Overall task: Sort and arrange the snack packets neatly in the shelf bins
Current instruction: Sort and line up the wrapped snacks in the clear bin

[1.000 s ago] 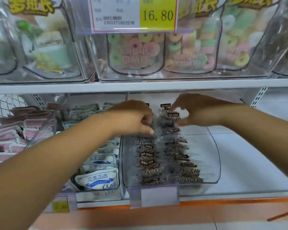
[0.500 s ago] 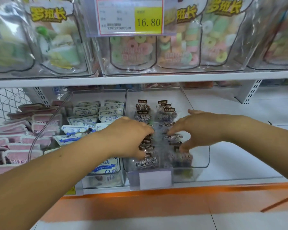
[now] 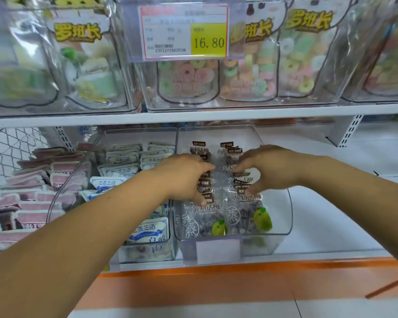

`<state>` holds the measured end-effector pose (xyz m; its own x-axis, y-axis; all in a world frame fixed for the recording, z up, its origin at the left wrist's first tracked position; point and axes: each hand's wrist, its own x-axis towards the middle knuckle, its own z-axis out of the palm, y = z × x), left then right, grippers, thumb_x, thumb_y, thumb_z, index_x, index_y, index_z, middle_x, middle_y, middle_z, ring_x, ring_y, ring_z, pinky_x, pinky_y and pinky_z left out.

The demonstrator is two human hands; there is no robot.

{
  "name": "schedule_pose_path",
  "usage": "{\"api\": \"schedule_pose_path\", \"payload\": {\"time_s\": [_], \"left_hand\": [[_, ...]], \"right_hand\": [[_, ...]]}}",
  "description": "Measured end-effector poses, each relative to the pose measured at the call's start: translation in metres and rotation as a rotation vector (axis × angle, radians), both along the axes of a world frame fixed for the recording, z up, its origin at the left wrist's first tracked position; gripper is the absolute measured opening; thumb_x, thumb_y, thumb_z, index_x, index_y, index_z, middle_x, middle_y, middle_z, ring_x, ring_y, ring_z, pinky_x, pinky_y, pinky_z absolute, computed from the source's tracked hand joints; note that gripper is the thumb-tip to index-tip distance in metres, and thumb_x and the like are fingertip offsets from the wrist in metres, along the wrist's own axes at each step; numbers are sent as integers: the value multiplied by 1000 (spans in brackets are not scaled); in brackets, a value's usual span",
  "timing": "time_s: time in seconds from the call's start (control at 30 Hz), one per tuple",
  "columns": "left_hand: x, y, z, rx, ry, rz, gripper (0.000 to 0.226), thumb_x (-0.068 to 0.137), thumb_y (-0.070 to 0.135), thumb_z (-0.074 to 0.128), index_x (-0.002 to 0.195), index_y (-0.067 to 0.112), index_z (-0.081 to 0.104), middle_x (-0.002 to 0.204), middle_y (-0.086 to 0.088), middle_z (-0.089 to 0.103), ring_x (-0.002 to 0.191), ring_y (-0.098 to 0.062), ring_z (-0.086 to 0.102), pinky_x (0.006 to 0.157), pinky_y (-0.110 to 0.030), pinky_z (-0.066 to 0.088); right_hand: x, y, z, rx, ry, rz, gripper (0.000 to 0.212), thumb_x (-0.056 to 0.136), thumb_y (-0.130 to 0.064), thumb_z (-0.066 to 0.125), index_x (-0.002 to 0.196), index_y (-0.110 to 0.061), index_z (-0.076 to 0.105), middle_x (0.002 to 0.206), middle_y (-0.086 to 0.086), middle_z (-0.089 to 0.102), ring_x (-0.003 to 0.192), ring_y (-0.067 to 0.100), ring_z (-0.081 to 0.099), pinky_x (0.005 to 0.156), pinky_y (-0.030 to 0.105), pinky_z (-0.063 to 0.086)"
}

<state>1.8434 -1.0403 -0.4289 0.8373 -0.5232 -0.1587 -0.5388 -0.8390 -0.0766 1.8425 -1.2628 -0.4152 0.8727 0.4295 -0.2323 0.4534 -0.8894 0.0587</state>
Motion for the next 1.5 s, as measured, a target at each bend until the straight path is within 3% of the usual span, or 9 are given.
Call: {"api": "schedule_pose_path", "payload": {"time_s": [0.13,0.3,0.5,0.7,0.93,1.03,1.23,1.37,1.5], "left_hand": [[-9,-2,5,-3,21,-27,95,73,69,65,150,35,20,157,6,25,141,-20,28,113,-41,29],[-15,-10,2,217,52,-33,108,70,73,62,153,31,7,159,7,19,143,-21,26,115,-45,17],[-29,-13,-15,468,-75,-28,139,59,77,69,150,21,-21,161,-6,-7,148,-25,7,117,-50,7],[-34,-19,-23,536,-198,-27,144,57,81,66,148,13,-23,155,-10,10,139,-30,19,113,-48,18],[-29,5,8,-66,54,-12,100,73,65,67,152,27,18,157,6,24,141,-18,27,113,-36,27],[-27,0,2,124,-23,-59,83,84,63,56,150,24,25,155,4,29,138,-22,35,111,-41,31],[-18,-11,-1,279,-17,0,95,84,69,49,154,22,4,162,1,3,145,-25,20,114,-40,22],[-16,-4,5,96,29,-14,77,90,64,43,152,25,21,160,2,17,144,-26,24,117,-43,22],[-13,-6,-2,181,-6,-21,68,97,60,28,153,25,15,161,3,8,147,-24,16,117,-41,13]], "right_hand": [[-15,1,3,15,-40,-4,85,67,-73,65,140,-36,41,144,-6,44,130,19,41,108,39,35],[-26,13,-7,-260,-4,-20,98,68,-79,56,149,-33,25,156,-1,24,146,24,15,115,61,-3],[-41,15,-11,-451,-43,-24,116,62,-84,55,149,-20,14,154,8,26,146,35,4,107,73,-5],[-51,26,-24,-527,-269,99,126,61,-89,49,148,-5,14,153,16,14,145,39,0,105,75,0],[-51,7,-1,-36,-29,23,104,64,-77,63,149,-32,21,156,-3,22,144,17,18,120,48,1],[-55,10,-7,-183,-64,94,101,74,-73,57,152,-29,11,160,-8,15,145,13,19,119,49,-5],[-47,13,-7,-349,34,32,120,68,-80,56,152,-26,-11,161,-7,-9,149,23,6,116,54,-13],[-42,8,10,-37,102,-52,86,81,-74,44,152,-34,16,160,-10,12,147,8,8,118,48,-12],[-28,10,-7,-184,-3,16,52,103,-42,24,152,-28,17,158,-6,23,148,13,13,116,54,-12]]}}
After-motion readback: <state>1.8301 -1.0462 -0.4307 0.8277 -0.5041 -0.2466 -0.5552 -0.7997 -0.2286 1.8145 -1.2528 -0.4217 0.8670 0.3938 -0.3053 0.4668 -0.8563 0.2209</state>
